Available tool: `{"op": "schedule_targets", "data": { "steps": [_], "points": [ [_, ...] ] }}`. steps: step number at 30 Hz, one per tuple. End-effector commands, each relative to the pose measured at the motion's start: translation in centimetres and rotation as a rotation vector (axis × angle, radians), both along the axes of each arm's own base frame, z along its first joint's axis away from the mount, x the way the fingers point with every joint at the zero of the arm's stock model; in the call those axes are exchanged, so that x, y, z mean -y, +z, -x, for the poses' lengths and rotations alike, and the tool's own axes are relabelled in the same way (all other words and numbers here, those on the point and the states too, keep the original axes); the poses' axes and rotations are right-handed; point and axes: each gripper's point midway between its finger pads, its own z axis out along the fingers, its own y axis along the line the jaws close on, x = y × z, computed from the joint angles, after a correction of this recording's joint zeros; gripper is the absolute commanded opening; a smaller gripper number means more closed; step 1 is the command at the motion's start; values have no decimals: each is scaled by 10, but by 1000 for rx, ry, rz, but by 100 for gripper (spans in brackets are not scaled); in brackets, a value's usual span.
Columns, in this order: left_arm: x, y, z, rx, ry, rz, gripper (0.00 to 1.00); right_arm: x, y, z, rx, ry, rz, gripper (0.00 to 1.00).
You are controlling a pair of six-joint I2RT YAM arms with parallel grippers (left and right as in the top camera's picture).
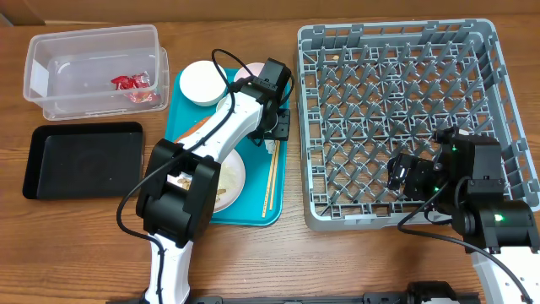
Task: Sort waste into correct bins and load items into the dishwasher
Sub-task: 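Move the left gripper to the white tissue and grasp it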
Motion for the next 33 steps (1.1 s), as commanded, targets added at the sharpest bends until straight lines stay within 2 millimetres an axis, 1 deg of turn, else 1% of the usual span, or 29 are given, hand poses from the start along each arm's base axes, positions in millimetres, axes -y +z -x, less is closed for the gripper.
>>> {"op": "schedule_targets", "data": {
  "steps": [1,4,11,15,19,24,26,28,29,30,32,33],
  "points": [
    [-6,-10,-2,-3,24,-41,49,0,12,-5,35,-4,5,100],
    [-6,-10,-2,-2,25,-41,45,0,12,-5,35,-4,5,100],
    [-7,-11,1,-13,24,-46,44,0,12,-5,35,-4,4,100],
    [-8,-11,2,-20,24,-50,47,0,12,-5,35,-4,5,100],
    [-8,-12,3,-23,24,-52,42,0,12,-5,35,-4,4,100],
    [-9,-18,5,-38,23,-60,41,0,12,-5,35,-4,4,100],
    [-9,-17,4,-36,23,-58,36,0,12,-5,35,-4,4,100],
    [-8,-17,4,-35,23,-58,22,0,12,-5,34,-4,5,100],
    [-9,-17,4,-34,23,-58,17,0,12,-5,34,-4,5,100],
    [-8,-16,4,-33,22,-57,10,0,12,-5,34,-4,5,100],
    [-9,-12,2,-23,16,-55,4,0,12,-5,34,-4,5,100],
    [-9,-5,0,-11,16,-54,4,0,12,-4,32,-4,5,100]
  ]
}}
